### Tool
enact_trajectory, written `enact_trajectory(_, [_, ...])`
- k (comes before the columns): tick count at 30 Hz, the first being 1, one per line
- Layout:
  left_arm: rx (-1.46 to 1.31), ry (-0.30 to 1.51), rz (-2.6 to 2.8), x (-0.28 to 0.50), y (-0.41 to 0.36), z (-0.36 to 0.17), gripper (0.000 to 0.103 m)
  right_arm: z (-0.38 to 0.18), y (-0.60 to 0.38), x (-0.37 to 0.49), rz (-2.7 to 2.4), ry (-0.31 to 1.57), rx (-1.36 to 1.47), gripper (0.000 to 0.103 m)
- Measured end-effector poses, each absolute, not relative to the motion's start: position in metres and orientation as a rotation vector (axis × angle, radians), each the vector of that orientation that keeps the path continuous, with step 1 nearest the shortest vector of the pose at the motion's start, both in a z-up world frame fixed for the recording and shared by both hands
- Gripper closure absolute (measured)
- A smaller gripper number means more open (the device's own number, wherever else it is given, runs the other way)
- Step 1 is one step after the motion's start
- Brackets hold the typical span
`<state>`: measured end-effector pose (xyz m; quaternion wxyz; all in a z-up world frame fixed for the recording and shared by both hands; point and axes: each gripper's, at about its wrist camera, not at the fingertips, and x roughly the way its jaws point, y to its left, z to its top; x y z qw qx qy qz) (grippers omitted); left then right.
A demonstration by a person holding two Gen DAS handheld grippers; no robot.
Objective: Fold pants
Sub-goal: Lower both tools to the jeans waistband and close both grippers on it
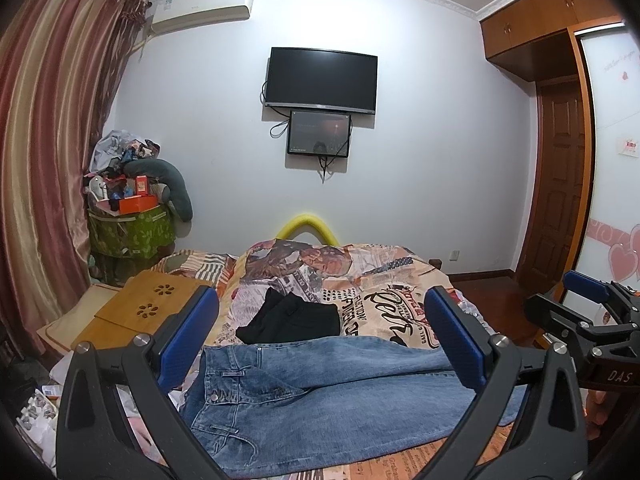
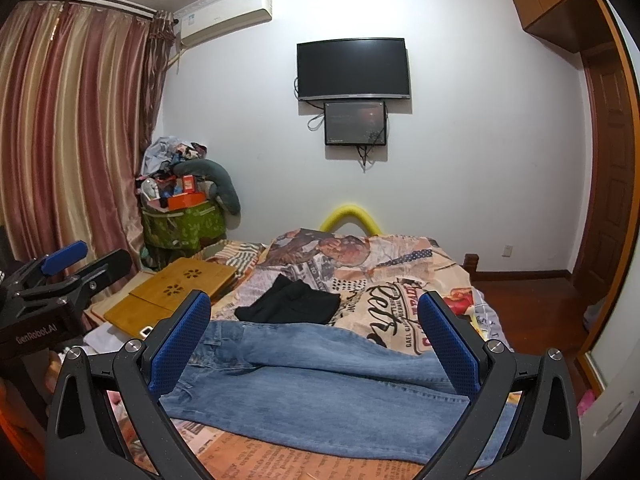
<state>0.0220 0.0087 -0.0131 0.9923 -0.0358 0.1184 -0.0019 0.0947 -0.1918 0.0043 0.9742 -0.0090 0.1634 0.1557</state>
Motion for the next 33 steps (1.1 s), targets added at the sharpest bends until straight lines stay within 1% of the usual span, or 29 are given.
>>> enact_trajectory(8, [-0.030, 0.288, -0.020, 0.071, 0.022, -0.011, 0.000, -0.004, -0.197, 0.129, 0.271, 0.358, -0.033, 0.000])
enact_trajectory(15, [-0.034, 0.398, -0.030, 0.146, 0.044, -0.022, 0.000, -0.019, -0.200, 0.181, 0.294, 0.422, -0.040, 0.000])
enact_trajectory(21, [-0.136, 0.567, 0.029, 0.229, 0.086, -0.055, 0.000, -0.039, -0.206, 0.232, 0.361, 0.517, -0.037, 0.000])
enact_trajectory(26, [-0.169, 0.715, 0.121, 0.288, 0.127, -0.102, 0.000, -0.063, -0.210, 0.275, 0.354, 0.627, -0.055, 0.000])
enact_trajectory(28, [-0.176, 0.771, 0.150, 0.303, 0.137, -0.122, 0.009, -0.075, -0.215, 0.292, 0.354, 0.680, -0.033, 0.000])
enact_trajectory(33, [-0.222, 0.926, 0.178, 0.339, 0.166, -0.180, 0.022, -0.109, -0.221, 0.327, 0.354, 0.787, -0.043, 0.001])
